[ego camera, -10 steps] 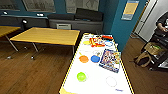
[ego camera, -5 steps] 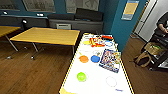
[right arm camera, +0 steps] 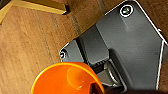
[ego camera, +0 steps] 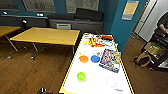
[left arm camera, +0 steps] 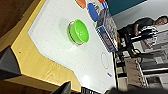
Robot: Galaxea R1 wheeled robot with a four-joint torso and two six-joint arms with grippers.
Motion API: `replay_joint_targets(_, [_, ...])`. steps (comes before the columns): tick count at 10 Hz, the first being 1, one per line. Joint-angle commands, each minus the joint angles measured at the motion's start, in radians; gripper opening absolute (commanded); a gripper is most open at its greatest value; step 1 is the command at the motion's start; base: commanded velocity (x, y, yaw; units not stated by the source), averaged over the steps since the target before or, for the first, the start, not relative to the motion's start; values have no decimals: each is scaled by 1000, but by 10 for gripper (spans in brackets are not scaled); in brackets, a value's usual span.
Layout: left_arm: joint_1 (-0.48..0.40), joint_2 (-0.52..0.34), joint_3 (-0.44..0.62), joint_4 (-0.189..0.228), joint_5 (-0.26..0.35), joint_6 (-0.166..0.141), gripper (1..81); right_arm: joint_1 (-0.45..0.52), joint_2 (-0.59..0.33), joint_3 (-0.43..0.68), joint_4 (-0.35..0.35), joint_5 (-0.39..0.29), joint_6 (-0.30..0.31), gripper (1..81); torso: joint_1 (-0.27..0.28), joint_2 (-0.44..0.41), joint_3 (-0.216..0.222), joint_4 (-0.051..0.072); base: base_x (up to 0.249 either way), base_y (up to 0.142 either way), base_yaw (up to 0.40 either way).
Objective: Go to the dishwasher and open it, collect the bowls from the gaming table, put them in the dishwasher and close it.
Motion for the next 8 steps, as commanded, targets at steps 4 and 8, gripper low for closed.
replay_joint_targets(4, [-330, 144, -257, -94, 395, -76, 811, 78, 96, -141, -21, -115, -3, 10, 0, 0, 0, 0, 0, 0, 0])
replay_joint_targets(8, [-366, 282, -460, -80, 467, -77, 811, 88, 110, -154, -19, -123, -2, 10, 1, 0, 0, 0, 0, 0, 0])
